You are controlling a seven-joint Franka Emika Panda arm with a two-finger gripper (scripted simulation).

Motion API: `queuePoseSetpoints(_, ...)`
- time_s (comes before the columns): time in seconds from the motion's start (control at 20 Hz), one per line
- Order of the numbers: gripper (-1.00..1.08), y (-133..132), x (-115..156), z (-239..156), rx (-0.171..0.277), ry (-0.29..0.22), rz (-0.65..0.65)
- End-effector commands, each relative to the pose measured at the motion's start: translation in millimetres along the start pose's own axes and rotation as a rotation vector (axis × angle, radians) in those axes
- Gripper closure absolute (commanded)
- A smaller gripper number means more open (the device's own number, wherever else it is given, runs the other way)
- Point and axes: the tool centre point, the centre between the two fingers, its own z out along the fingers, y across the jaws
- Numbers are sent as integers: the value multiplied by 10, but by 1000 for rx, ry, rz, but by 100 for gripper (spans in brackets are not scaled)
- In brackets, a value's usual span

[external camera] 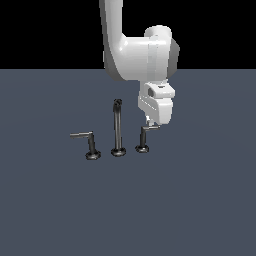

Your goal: Turn on the faucet by rotating a designated handle.

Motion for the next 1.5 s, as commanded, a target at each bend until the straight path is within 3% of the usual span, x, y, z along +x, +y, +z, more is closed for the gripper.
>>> queuePoseSetpoints(0.0,108,86,47,1,0,0,1)
queuePoseSetpoints(0.35,108,317,161,0,0,1,2)
queuePoseSetpoints(0.4,108,213,96,-2,9,3,-9)
queuePoseSetpoints(1.2,108,767,24,0,1,1,2)
queuePoseSetpoints(1.45,108,745,-63,0,7,5,-3)
